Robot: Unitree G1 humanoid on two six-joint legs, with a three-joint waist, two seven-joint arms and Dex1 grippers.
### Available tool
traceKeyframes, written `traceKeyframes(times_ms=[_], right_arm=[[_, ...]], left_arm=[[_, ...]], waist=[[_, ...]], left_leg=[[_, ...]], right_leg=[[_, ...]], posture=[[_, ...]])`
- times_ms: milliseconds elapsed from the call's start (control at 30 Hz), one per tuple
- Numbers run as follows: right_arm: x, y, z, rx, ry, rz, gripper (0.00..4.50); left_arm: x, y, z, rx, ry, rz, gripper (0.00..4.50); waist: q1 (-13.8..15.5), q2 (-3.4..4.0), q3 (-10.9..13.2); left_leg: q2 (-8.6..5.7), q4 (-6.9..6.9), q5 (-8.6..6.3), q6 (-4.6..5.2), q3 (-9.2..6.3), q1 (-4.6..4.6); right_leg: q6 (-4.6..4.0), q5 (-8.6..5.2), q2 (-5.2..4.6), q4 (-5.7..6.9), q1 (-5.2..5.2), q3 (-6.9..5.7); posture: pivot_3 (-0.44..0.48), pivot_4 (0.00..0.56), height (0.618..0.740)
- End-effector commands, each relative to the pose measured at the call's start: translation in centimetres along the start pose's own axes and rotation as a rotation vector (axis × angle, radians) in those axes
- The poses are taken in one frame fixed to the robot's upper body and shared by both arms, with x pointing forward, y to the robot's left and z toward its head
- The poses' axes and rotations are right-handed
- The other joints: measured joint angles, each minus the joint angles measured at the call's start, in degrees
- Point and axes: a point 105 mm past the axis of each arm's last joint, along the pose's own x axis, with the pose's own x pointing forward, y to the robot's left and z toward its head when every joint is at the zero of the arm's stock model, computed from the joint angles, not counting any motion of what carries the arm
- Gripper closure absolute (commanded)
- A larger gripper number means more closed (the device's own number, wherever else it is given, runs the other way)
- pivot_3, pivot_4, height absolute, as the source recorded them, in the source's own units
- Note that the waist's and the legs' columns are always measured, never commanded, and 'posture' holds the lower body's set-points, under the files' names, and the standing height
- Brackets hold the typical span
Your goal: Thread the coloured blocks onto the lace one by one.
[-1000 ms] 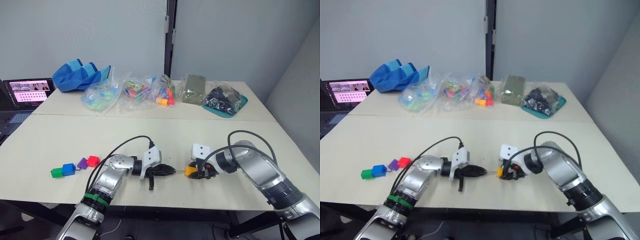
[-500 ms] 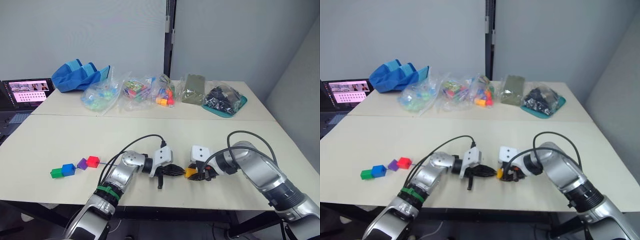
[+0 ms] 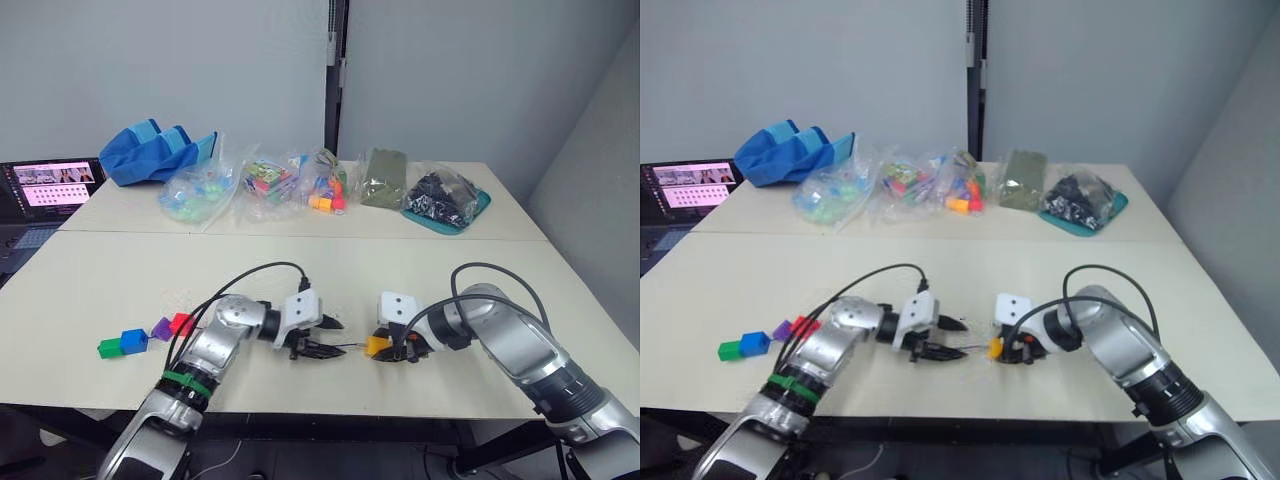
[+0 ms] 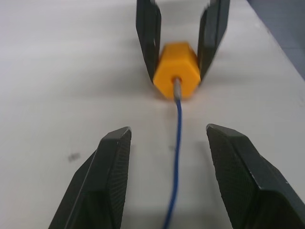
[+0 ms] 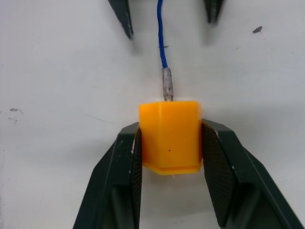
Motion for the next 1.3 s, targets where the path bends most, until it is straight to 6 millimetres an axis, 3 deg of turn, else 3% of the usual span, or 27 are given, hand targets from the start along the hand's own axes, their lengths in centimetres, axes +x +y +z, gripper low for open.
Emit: traceKeyframes(times_ms=[33,333,800,1033,1233,1300], right_arm=[[0.7,0.6,0.1,-0.014,-0.006,0.029,3.23],[0.5,0.4,0.1,-0.02,-0.006,0.02,3.23],[1.1,0.8,0.6,-0.031,-0.017,0.037,3.23],[1.1,0.6,0.7,-0.036,-0.016,0.032,3.23],[1.1,0.3,0.7,-0.013,-0.024,0.007,3.23],[0.8,0.2,0.9,-0.005,-0.038,0.006,2.16]], left_arm=[[0.2,0.0,0.9,0.04,-0.013,0.002,1.82],[0.8,0.2,1.0,-0.008,-0.029,-0.001,4.5],[3.5,0.0,2.4,-0.01,-0.074,-0.025,4.5],[3.5,0.4,2.7,-0.039,-0.094,-0.002,4.5],[1.3,1.9,2.4,-0.041,-0.086,0.062,2.62],[-0.2,2.6,2.0,-0.036,-0.085,0.09,1.95]], waist=[[0.13,0.0,0.0],[0.04,0.0,0.0],[0.02,0.0,0.0],[0.01,0.0,0.0],[-0.26,0.0,0.0],[-0.41,0.0,0.0]], left_leg=[[0.0,0.01,0.0,0.0,0.0,0.0],[0.0,0.02,0.0,0.0,0.0,0.0],[0.0,0.02,0.0,0.0,0.0,0.0],[0.0,0.03,0.0,0.0,0.0,0.01],[0.0,0.02,0.0,0.0,0.0,0.03],[0.0,0.02,0.0,0.0,0.0,0.04]], right_leg=[[0.0,0.0,0.0,0.0,0.0,0.0],[0.0,0.0,0.0,0.01,0.0,0.0],[0.0,0.0,0.0,0.01,0.01,0.0],[0.0,0.0,0.0,0.01,0.03,0.0],[0.0,0.0,0.0,0.03,0.02,0.0],[0.0,0.0,0.0,0.04,0.02,0.0]], posture=[[0.0,0.15,0.74],[0.0,0.15,0.74],[0.0,0.15,0.74],[0.0,0.15,0.74],[0.0,0.15,0.74],[0.0,0.15,0.74]])
